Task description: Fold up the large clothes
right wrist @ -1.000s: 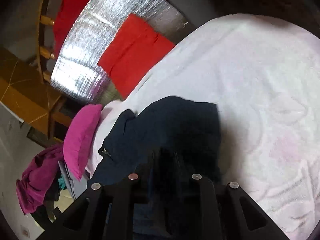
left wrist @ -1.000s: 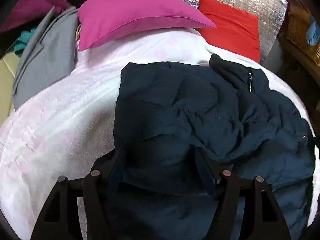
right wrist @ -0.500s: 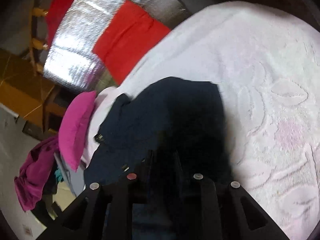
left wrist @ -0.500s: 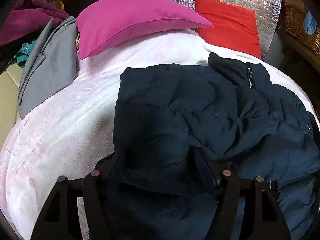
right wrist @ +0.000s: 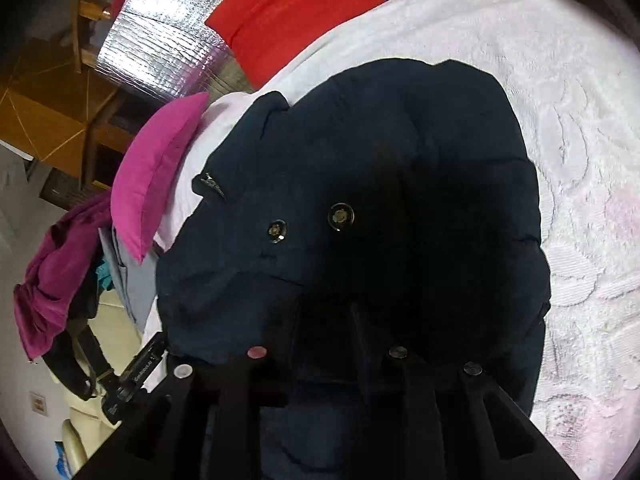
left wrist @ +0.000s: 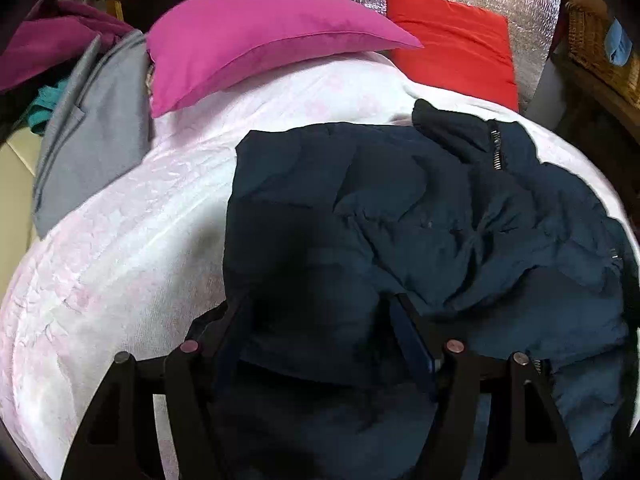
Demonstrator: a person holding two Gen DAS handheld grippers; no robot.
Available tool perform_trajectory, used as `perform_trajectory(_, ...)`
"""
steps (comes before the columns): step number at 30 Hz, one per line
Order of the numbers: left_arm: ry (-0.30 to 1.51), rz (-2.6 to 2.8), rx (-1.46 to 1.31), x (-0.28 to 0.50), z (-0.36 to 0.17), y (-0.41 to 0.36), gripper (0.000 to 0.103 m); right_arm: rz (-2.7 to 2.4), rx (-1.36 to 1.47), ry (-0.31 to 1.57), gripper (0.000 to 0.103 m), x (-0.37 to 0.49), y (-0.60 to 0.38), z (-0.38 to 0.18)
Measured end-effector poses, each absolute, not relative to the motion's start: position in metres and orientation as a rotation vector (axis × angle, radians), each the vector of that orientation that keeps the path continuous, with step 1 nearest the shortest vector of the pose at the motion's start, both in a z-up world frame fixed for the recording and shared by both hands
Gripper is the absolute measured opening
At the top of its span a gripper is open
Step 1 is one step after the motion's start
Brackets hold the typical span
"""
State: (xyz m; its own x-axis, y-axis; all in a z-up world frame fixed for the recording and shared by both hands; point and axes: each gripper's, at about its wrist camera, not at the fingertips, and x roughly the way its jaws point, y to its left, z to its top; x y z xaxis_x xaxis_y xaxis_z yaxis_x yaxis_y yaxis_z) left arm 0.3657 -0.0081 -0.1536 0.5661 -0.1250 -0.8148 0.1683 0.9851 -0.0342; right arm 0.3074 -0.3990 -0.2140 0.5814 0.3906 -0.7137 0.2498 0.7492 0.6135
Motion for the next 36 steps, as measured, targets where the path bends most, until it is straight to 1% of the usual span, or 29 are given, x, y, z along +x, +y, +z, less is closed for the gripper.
perform_trajectory(1, 0.953, -0.193, 0.019, 0.366, -0.148, -0.003, 0.072, 0.092, 0.752, 0.963, 0.028, 0.306, -0.402, -0.21)
perform_trajectory(3, 0.927, -0.202, -0.052, 0.366, -0.137, 0.012, 0.072, 0.061, 0.754, 0.901, 0.038, 0.295, -0.417, -0.195)
perform_trajectory(5, 0.898, -0.191, -0.129, 0.367, -0.128, 0.03, 0.075, 0.015, 0.777, 0.831, 0.07, 0.283, -0.436, -0.187)
perform_trajectory(6, 0.887, -0.179, -0.157, 0.368, -0.126, 0.038, 0.078, -0.002, 0.793, 0.808, 0.071, 0.278, -0.443, -0.186)
perform_trajectory(9, 0.923, -0.116, -0.2, 0.378, -0.137, 0.054, 0.078, -0.014, 0.858, 0.79, 0.07, 0.276, -0.461, -0.198)
perform_trajectory(11, 0.964, -0.125, -0.215, 0.382, -0.149, 0.055, 0.078, 0.011, 0.891, 0.803, 0.058, 0.282, -0.461, -0.207)
perform_trajectory(14, 1.01, -0.139, -0.182, 0.385, -0.161, 0.045, 0.078, 0.019, 0.857, 0.839, 0.058, 0.297, -0.449, -0.216)
perform_trajectory(21, 1.0, -0.161, -0.138, 0.38, -0.16, 0.03, 0.078, 0.046, 0.752, 0.856, 0.058, 0.304, -0.424, -0.207)
perform_trajectory(25, 1.005, -0.15, -0.137, 0.379, -0.161, 0.031, 0.078, 0.009, 0.693, 0.927, 0.058, 0.311, -0.405, -0.222)
perform_trajectory(26, 1.005, -0.15, -0.134, 0.38, -0.161, 0.03, 0.078, 0.004, 0.667, 0.924, 0.049, 0.312, -0.4, -0.221)
perform_trajectory(27, 1.005, -0.149, -0.133, 0.381, -0.16, 0.03, 0.078, 0.008, 0.654, 0.92, 0.036, 0.312, -0.396, -0.219)
perform_trajectory(28, 1.006, -0.147, -0.134, 0.381, -0.16, 0.029, 0.078, 0.02, 0.66, 0.923, 0.021, 0.312, -0.393, -0.219)
perform_trajectory(29, 1.008, -0.145, -0.136, 0.381, -0.16, 0.03, 0.078, 0.019, 0.656, 0.913, 0.013, 0.311, -0.39, -0.217)
perform_trajectory(32, 0.975, -0.142, -0.157, 0.378, -0.151, 0.033, 0.078, 0.015, 0.594, 0.817, 0.009, 0.304, -0.383, -0.198)
perform_trajectory(33, 0.943, -0.144, -0.16, 0.375, -0.144, 0.034, 0.078, 0.011, 0.584, 0.752, 0.009, 0.297, -0.383, -0.185)
perform_trajectory(36, 0.881, -0.151, -0.14, 0.369, -0.131, 0.03, 0.078, -0.029, 0.594, 0.659, 0.009, 0.286, -0.389, -0.168)
